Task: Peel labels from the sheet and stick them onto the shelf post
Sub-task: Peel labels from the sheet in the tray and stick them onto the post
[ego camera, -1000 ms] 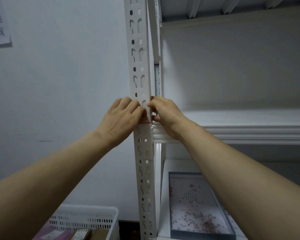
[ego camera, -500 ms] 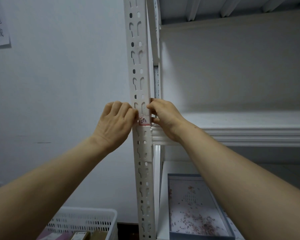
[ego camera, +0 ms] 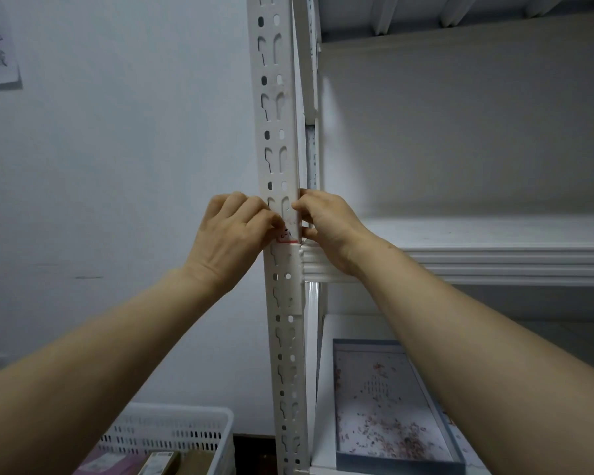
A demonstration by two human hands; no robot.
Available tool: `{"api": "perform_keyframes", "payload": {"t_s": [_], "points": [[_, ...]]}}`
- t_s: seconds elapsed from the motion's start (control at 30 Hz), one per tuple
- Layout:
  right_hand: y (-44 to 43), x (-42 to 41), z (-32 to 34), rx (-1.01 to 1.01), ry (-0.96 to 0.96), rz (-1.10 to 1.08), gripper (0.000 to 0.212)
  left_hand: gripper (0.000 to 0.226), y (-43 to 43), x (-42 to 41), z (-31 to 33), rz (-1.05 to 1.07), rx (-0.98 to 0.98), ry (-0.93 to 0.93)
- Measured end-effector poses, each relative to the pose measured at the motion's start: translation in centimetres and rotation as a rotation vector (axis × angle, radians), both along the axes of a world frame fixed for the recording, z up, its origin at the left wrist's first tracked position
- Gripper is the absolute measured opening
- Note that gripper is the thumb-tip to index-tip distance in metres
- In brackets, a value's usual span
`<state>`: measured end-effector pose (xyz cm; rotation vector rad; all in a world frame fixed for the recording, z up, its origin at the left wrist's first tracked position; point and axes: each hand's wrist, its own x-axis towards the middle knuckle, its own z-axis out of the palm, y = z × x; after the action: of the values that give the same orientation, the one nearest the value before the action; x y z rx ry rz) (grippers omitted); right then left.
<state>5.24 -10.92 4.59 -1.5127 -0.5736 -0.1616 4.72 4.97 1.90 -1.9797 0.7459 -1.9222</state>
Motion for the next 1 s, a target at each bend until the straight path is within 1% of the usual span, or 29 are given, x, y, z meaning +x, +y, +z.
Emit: {"api": "perform_keyframes", "payload": {"t_s": [0.07, 0.17, 0.3, 0.57, 0.8, 0.93, 1.0], "points": [[0.03, 0.02, -0.01, 0.001, 0.005, -0.007, 0.018, 0.013, -0.04, -0.11, 0.23, -0.048, 0.003, 0.016], [0.18, 0.09, -0.06, -0.025, 0.011, -0.032, 0.025, 0.017, -0.06, -0.27, 0.41, -0.109, 0.017, 0.104], [0.32, -0.17, -0.11, -0.067, -0.009, -0.048, 0.030, 0.018, -0.29, -0.36, 0.48, -0.129, 0.013, 0.178], [0.05, -0.56, 0.09, -0.031, -0.003, 0.048, 0.009, 0.018, -0.24, 0.19, 0.53, -0.121, 0.020, 0.184], [-0.07, -0.53, 0.15, -0.039, 0.008, 0.054, 0.006, 0.011, -0.25, 0.13, 0.64, -0.071, 0.063, 0.179], [-0.12, -0.61, 0.17, -0.038, 0.003, 0.060, 0.005, 0.005, -0.56, -0.14, 0.61, 0.007, 0.089, 0.164], [-0.12, -0.62, 0.17, -0.029, 0.003, 0.063, 0.005, 0.006, -0.67, -0.33, 0.63, 0.048, 0.095, 0.164]]}}
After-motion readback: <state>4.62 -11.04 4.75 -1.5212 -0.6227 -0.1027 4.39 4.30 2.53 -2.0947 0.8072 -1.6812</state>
